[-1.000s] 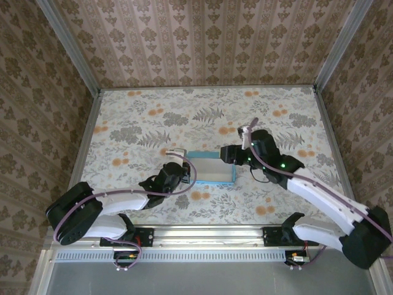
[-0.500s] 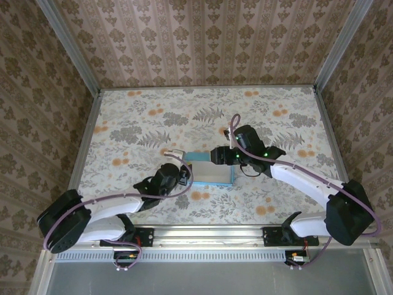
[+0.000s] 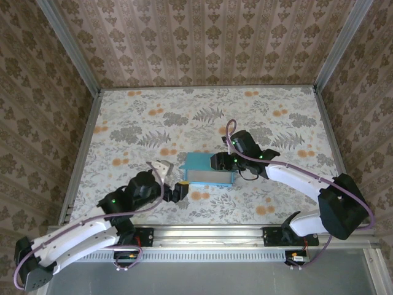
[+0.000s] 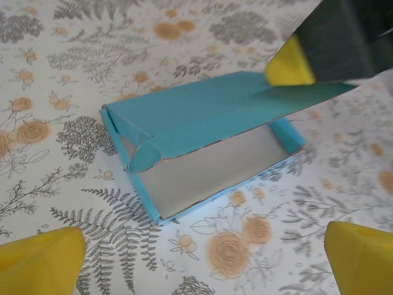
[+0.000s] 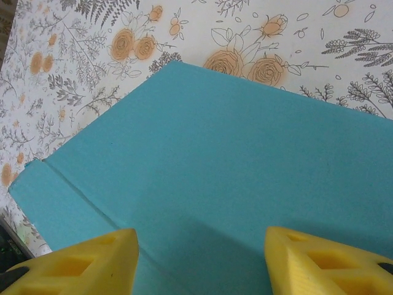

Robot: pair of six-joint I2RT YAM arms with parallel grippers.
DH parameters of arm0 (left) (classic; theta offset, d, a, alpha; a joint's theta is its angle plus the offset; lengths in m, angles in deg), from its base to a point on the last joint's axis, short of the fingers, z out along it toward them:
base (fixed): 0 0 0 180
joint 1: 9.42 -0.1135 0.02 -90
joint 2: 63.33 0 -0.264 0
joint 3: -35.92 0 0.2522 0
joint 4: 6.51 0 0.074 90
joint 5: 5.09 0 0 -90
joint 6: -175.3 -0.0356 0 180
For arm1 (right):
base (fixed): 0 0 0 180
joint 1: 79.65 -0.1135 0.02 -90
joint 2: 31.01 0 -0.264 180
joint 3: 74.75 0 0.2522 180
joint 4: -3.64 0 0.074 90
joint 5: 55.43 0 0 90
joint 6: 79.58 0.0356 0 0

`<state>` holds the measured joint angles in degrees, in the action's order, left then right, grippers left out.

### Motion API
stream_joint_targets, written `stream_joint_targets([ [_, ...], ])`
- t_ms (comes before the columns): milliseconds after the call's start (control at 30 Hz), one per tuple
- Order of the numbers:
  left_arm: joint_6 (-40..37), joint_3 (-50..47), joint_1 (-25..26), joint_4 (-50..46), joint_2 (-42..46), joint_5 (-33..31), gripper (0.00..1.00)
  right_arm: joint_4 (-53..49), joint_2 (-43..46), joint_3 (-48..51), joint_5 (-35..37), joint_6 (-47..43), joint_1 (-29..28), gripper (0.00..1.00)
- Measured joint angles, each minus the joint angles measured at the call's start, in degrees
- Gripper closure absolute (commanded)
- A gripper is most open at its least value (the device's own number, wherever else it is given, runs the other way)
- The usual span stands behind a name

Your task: Fold the paper box

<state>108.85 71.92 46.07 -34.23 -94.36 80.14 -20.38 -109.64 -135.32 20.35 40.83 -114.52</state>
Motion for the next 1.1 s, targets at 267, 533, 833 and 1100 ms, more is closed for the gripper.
stream_joint_targets([
  [267, 5.7, 4.5, -5.5, -7.5, -1.5, 4.1, 0.13, 1.2, -2.6, 1.7, 0.0, 0.2, -1.1, 0.45],
  [533, 8.1, 10.3, -14.3, -7.5, -17.2, 12.4, 0.26, 1.4, -2.8, 2.5, 0.5, 0.9, -1.6, 0.46],
  [833, 9.0, 11.8, -16.6, -3.9, -29.0, 20.4, 0.34, 1.9, -2.8, 3.6, 0.5, 1.1, -1.8, 0.46],
  [1100, 9.3, 12.0, -16.9, -1.0, -33.3, 22.9, 0.34, 3.3, -3.0, 4.1, 0.5, 1.3, -2.2, 0.47],
])
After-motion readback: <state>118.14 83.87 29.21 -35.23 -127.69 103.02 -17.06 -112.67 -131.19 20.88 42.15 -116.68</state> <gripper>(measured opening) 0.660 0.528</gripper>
